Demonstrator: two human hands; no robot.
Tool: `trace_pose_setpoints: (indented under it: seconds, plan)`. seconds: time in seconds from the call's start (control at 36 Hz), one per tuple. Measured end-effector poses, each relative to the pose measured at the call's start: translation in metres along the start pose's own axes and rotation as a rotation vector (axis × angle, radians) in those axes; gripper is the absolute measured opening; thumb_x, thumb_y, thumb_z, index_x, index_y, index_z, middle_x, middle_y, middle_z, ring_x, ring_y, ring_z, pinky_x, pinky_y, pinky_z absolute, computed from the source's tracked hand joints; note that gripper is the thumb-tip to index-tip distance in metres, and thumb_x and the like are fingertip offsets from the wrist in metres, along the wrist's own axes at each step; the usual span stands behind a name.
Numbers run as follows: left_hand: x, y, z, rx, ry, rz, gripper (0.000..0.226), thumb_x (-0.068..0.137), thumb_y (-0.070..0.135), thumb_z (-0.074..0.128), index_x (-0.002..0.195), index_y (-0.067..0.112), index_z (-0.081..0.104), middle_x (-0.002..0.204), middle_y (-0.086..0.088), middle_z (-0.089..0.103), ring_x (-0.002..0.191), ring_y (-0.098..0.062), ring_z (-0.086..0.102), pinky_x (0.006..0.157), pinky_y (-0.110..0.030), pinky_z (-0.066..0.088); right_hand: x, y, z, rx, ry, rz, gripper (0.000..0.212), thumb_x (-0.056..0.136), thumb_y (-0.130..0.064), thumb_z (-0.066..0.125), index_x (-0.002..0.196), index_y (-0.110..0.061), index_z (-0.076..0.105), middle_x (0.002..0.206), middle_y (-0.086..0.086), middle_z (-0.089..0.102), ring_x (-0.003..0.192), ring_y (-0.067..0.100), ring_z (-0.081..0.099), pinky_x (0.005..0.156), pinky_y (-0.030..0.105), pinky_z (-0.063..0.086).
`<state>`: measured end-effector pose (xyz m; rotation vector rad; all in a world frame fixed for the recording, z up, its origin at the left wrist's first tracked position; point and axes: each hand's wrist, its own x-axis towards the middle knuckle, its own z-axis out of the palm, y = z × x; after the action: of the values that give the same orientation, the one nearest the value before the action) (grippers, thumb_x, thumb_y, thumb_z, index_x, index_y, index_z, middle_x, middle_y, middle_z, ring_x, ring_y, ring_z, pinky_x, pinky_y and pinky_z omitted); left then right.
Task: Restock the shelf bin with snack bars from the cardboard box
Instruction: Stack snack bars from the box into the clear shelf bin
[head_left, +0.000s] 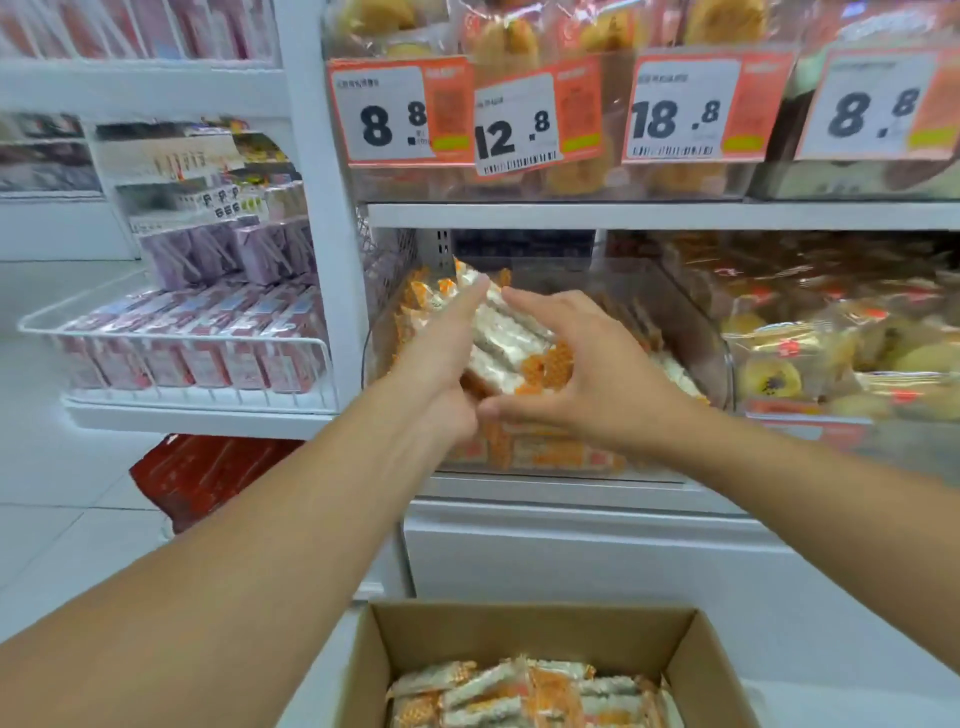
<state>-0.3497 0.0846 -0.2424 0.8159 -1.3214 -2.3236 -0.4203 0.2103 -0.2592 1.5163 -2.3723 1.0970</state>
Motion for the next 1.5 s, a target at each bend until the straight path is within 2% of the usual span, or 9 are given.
trace_pose_setpoints:
  seconds: [0.11, 0.25, 0.31, 0.47, 0.64, 0.89, 1.06, 1.25, 1.5]
  plan:
    - [0.022, 0.024, -0.009, 0.038, -0.053, 0.078, 0.048, 0.102, 0.044, 0.042, 0.123, 0.008, 0.065, 0.113, -0.015, 0.074, 0.106, -0.031, 0.071, 0.095, -0.043, 0.055, 0.04, 0.018, 0.014, 0.25, 0.068, 0.139, 0.06, 0.085, -0.034, 0.078, 0.14, -0.025, 0.057, 0.122, -0.011, 0.06, 0.103, -0.001, 0.056, 0.086, 0.007, 0.038]
    - [0.053, 0.026, -0.029, 0.308, 0.133, 0.27, 0.058, 0.081, 0.038, 0.072, 0.127, 0.006, 0.058, 0.105, -0.009, 0.073, 0.092, -0.022, 0.071, 0.091, -0.045, 0.058, 0.072, 0.045, 0.025, 0.419, -0.004, 0.242, 0.052, 0.082, -0.026, 0.077, 0.133, -0.027, 0.064, 0.124, -0.013, 0.064, 0.1, 0.001, 0.06, 0.075, 0.018, 0.045]
    - [0.059, 0.026, -0.036, 0.573, 0.247, 0.344, 0.093, 0.064, 0.049, 0.079, 0.143, 0.012, 0.045, 0.131, -0.01, 0.062, 0.113, -0.029, 0.064, 0.098, -0.051, 0.053, 0.078, 0.054, 0.025, 0.399, -0.067, 0.244, 0.05, 0.081, -0.028, 0.078, 0.129, -0.031, 0.065, 0.126, -0.015, 0.062, 0.1, -0.001, 0.061, 0.075, 0.021, 0.048]
    - [0.049, 0.019, -0.045, 1.666, 0.099, 0.958, 0.08, 0.08, 0.05, 0.057, 0.149, 0.016, 0.037, 0.154, -0.009, 0.029, 0.146, -0.03, 0.024, 0.119, -0.049, 0.029, 0.092, 0.063, 0.025, 0.289, -0.175, 0.151, 0.051, 0.081, -0.025, 0.079, 0.129, -0.031, 0.062, 0.129, -0.017, 0.06, 0.109, -0.009, 0.056, 0.079, 0.01, 0.039]
    - [0.066, 0.023, -0.063, 2.008, -0.064, 0.853, 0.095, 0.071, 0.047, 0.049, 0.155, 0.008, 0.025, 0.158, -0.012, 0.03, 0.146, -0.028, 0.026, 0.121, -0.041, 0.024, 0.09, 0.059, 0.029, 0.263, -0.273, 0.096, 0.068, 0.079, -0.022, 0.082, 0.141, -0.028, 0.055, 0.141, -0.015, 0.055, 0.131, -0.002, 0.047, 0.095, 0.009, 0.039]
    - [0.066, 0.019, -0.061, 2.136, -0.022, 0.645, 0.084, 0.081, 0.057, 0.017, 0.151, 0.012, 0.028, 0.149, -0.009, 0.041, 0.139, -0.028, 0.034, 0.121, -0.042, 0.019, 0.076, 0.04, 0.037, 0.123, -0.233, 0.192, 0.08, 0.086, -0.026, 0.072, 0.156, -0.024, 0.033, 0.159, -0.003, 0.036, 0.108, 0.009, 0.059, 0.089, 0.028, 0.048]
    - [0.069, 0.021, -0.059, 2.218, 0.01, 0.668, 0.073, 0.096, 0.041, 0.04, 0.158, 0.011, 0.014, 0.166, -0.007, 0.018, 0.153, -0.023, 0.012, 0.125, -0.04, 0.007, 0.074, 0.025, 0.047, 0.29, -0.211, 0.459, 0.085, 0.093, -0.016, 0.061, 0.161, -0.016, 0.01, 0.144, 0.007, 0.047, 0.086, 0.006, 0.054, 0.082, 0.037, 0.054]
    - [0.077, 0.023, -0.054, 2.057, -0.081, 0.485, 0.078, 0.093, 0.046, 0.027, 0.159, 0.01, 0.009, 0.169, -0.009, 0.006, 0.155, -0.024, 0.006, 0.125, -0.042, 0.016, 0.087, 0.006, 0.066, 0.511, -0.222, 0.561, 0.086, 0.094, -0.01, 0.055, 0.16, -0.011, 0.001, 0.166, 0.009, 0.014, 0.14, 0.027, 0.033, 0.102, 0.035, 0.038]
    - [0.073, 0.025, -0.056, 2.022, -0.117, 0.515, 0.068, 0.1, 0.025, 0.033, 0.16, 0.008, 0.006, 0.168, -0.01, 0.006, 0.155, -0.023, 0.007, 0.125, -0.037, 0.014, 0.081, 0.019, 0.051, 0.766, -0.064, 0.611, 0.077, 0.085, -0.008, 0.057, 0.155, -0.012, 0.025, 0.158, 0.011, 0.033, 0.136, 0.024, 0.038, 0.099, 0.037, 0.031]
